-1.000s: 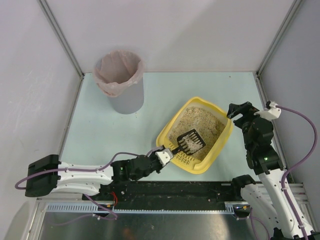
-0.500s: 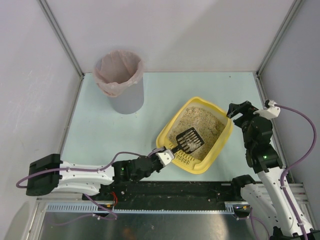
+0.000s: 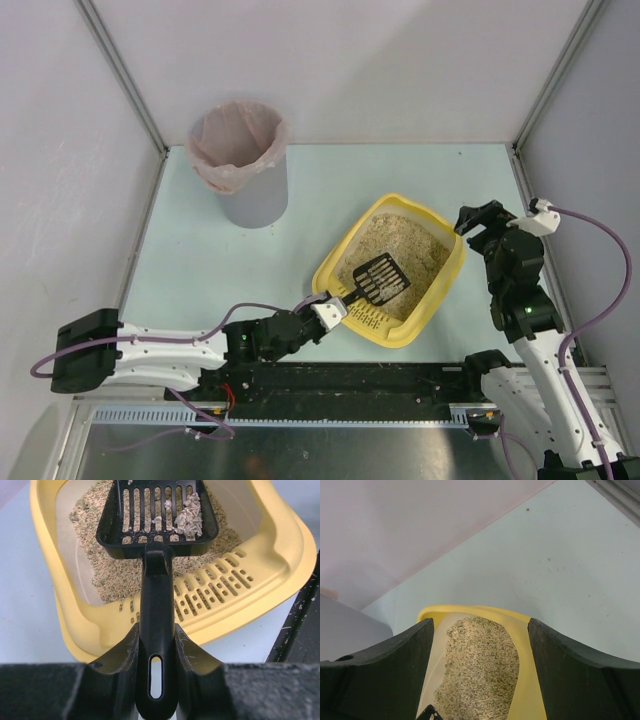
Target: Clean the litter box
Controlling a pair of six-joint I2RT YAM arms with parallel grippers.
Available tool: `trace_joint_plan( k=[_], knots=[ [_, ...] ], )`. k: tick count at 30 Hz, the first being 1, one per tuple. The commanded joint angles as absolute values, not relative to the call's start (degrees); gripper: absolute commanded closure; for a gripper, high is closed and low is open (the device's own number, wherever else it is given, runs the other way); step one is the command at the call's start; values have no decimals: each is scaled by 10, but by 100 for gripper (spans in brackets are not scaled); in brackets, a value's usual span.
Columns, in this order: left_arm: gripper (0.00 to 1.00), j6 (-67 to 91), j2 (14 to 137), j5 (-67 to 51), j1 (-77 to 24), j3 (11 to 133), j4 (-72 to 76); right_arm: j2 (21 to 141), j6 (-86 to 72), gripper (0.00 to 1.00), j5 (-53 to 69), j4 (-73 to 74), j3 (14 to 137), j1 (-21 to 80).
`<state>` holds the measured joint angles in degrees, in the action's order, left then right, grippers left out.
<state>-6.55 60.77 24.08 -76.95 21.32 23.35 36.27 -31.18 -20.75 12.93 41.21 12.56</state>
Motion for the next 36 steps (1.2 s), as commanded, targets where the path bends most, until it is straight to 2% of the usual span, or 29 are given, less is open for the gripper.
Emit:
trace_joint_plan(
  k=[1, 2, 5, 6, 8, 10, 14, 21, 36],
  knots=[
    [100, -74, 595, 209, -765, 231, 258, 367, -307, 19, -216, 105, 416, 123],
    [100, -78, 601, 203, -769, 236, 258, 369, -306, 19, -215, 104, 416, 122],
    [100, -85, 599, 281, -764, 234, 258, 371, -308, 19, -214, 105, 416, 122],
    [100, -77, 594, 213, -760, 232, 258, 371, -308, 19, -214, 105, 415, 122],
    [100, -80, 597, 197, -775, 236, 259, 374, -308, 19, -214, 103, 416, 122],
    [100, -101, 600, 279, -776, 236, 253, 373, -307, 19, -212, 105, 415, 121],
    [100, -81, 576, 206, -758, 231, 252, 372, -308, 19, -214, 105, 415, 120],
    [100, -59, 598, 184, -755, 267, 217, 375, -311, 19, -206, 104, 415, 120],
    [100, -48, 548, 164, -738, 357, 58, 363, -315, 19, -200, 107, 416, 120]
  ],
)
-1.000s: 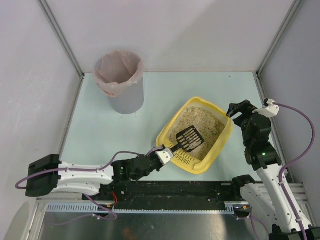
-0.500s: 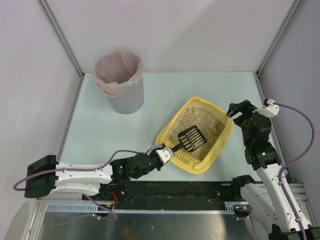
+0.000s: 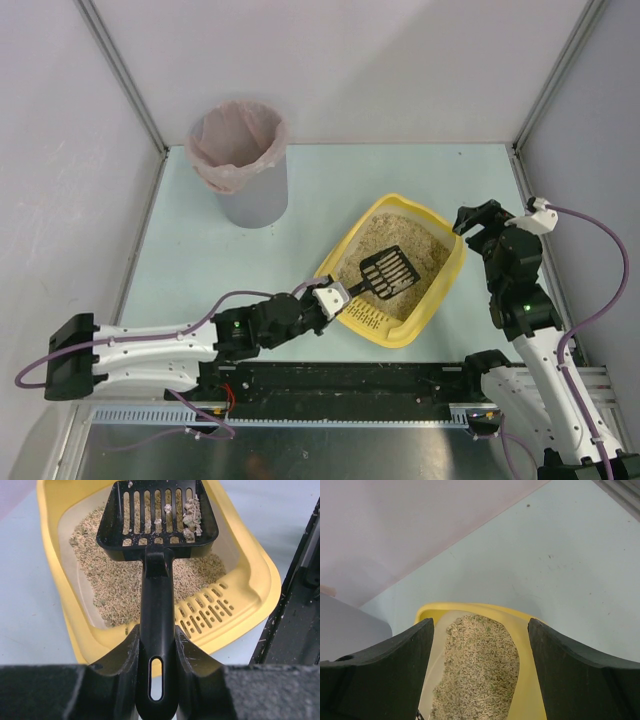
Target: Clean the litter box
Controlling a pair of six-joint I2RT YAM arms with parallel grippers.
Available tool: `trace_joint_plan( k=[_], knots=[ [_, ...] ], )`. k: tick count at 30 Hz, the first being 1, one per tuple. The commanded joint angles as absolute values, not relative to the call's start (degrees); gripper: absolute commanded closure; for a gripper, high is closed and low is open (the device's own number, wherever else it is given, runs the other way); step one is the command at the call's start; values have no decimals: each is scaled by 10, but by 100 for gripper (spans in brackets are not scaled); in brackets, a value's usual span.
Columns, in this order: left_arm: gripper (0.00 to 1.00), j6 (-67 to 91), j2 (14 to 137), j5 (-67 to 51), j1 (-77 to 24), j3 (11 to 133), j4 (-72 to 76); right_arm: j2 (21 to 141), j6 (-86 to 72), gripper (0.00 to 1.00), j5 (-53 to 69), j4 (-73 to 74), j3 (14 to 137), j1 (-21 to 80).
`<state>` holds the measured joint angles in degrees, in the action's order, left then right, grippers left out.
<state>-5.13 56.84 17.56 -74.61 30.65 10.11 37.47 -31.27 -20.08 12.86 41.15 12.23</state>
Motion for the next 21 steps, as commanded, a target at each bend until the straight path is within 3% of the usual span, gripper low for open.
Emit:
trace_joint_plan(
  k=[1, 9, 21],
  knots=[
    [100, -49, 546, 160, -734, 364, 38, 360, -315, 19, -202, 108, 416, 120],
    [100, -47, 521, 141, -702, 433, -62, 345, -314, 19, -205, 114, 416, 120],
    [100, -127, 533, 96, -549, 581, -220, 350, -318, 19, -200, 114, 415, 120]
  ],
)
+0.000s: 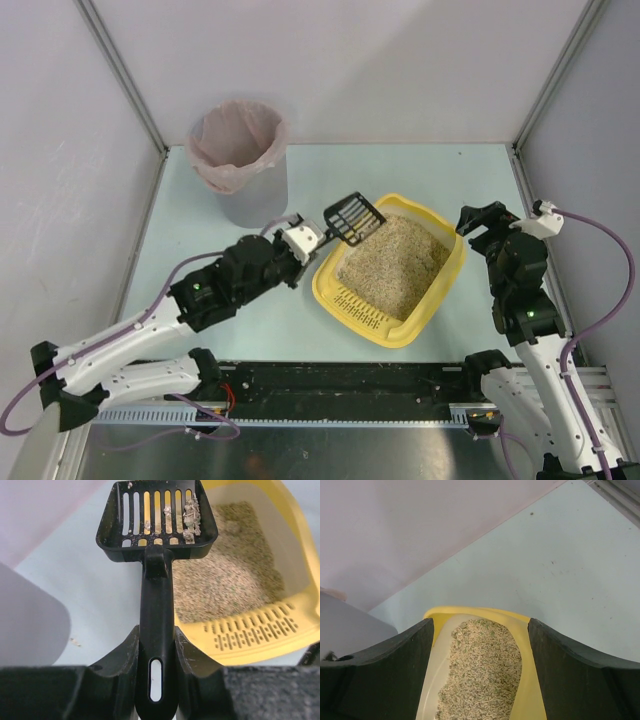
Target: Clean the litter box
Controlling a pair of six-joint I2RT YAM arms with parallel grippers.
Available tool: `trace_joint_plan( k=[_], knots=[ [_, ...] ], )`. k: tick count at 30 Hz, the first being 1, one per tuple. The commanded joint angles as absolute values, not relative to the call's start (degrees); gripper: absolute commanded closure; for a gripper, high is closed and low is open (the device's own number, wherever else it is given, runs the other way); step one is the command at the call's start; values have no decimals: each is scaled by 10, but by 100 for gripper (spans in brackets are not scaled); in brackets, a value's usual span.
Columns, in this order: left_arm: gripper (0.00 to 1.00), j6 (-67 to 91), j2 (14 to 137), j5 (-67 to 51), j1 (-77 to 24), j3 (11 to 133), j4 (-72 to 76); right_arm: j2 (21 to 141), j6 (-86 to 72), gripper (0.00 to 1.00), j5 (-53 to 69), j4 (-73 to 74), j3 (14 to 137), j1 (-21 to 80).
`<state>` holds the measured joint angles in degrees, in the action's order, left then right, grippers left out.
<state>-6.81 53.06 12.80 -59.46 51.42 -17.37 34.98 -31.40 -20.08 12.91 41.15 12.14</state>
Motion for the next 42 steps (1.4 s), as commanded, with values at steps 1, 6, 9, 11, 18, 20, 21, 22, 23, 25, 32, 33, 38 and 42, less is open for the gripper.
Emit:
trace_joint_plan(
  k=[1, 6, 9, 11, 18, 20, 21, 22, 23, 25, 32, 33, 38, 42],
  knots=[
    [100, -129, 536, 91, -521, 590, -223, 352, -319, 19, -199, 113, 415, 120],
    [100, -147, 568, 78, -440, 656, -229, 359, -320, 19, -193, 108, 415, 120],
    [100, -149, 598, 88, -395, 705, -243, 359, -320, 19, -192, 106, 415, 119],
    [100, -154, 612, 99, -353, 743, -243, 359, -317, 19, -192, 104, 414, 119],
    [100, -220, 721, 131, -223, 902, -286, 351, -314, 19, -192, 105, 415, 116],
    [100, -250, 785, 169, -193, 972, -305, 347, -315, 19, -189, 105, 414, 115],
    [100, -264, 807, 170, -169, 997, -333, 345, -315, 19, -188, 105, 414, 114],
    [100, -276, 831, 172, -164, 1022, -349, 343, -315, 19, -187, 104, 415, 114],
    [100, -304, 860, 194, -163, 1052, -366, 342, -314, 19, -185, 104, 415, 113],
    [100, -324, 874, 205, -166, 1058, -368, 340, -312, 19, -185, 105, 415, 113],
    [100, -434, 860, 243, -169, 996, -351, 330, -307, 18, -178, 88, 401, 103],
    [100, -445, 860, 241, -170, 995, -351, 329, -308, 17, -177, 86, 400, 102],
    [100, -609, 850, 287, -199, 931, -321, 335, -309, 16, -165, 78, 396, 98],
    [100, -687, 842, 348, -207, 879, -249, 335, -308, 16, -160, 76, 395, 94]
  ],
)
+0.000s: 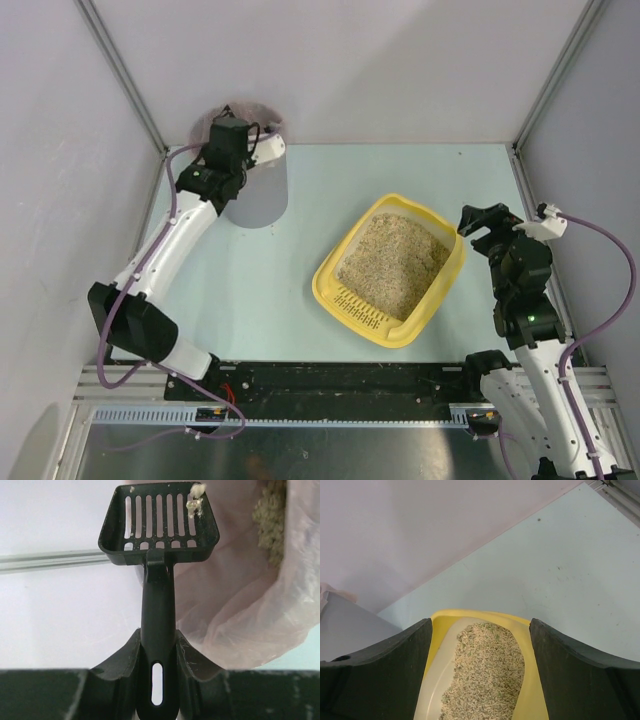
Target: Clean the litter box
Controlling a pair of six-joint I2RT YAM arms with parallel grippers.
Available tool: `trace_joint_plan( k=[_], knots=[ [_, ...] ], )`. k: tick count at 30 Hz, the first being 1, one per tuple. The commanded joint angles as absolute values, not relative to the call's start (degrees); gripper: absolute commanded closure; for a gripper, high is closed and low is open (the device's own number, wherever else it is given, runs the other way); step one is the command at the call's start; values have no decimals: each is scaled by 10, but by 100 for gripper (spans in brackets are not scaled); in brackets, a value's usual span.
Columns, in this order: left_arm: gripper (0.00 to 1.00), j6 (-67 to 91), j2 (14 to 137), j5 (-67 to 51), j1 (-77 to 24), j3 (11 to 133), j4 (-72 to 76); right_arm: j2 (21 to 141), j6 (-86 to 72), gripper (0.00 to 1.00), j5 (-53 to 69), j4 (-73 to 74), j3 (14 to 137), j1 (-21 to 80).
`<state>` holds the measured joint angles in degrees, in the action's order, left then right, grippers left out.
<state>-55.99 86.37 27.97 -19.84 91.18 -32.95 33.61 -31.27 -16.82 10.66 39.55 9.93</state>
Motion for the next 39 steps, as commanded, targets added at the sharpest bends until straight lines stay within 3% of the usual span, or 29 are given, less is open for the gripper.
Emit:
trace_joint_plan(
  k=[1, 15, 20, 27, 33, 39],
  knots=[
    [100, -698, 839, 352, -207, 873, -241, 333, -308, 17, -162, 75, 393, 94],
    [100, -837, 760, 323, -221, 795, -84, 334, -315, 16, -144, 62, 383, 86],
    [100, -907, 731, 280, -224, 695, -86, 333, -316, 16, -141, 58, 381, 83],
    [100, -902, 729, 273, -231, 679, -89, 328, -313, 16, -142, 63, 381, 80],
    [100, -798, 723, 283, -231, 777, -87, 324, -312, 16, -142, 66, 381, 77],
    [100, -825, 681, 254, -236, 702, -89, 327, -317, 16, -134, 64, 381, 76]
  ],
)
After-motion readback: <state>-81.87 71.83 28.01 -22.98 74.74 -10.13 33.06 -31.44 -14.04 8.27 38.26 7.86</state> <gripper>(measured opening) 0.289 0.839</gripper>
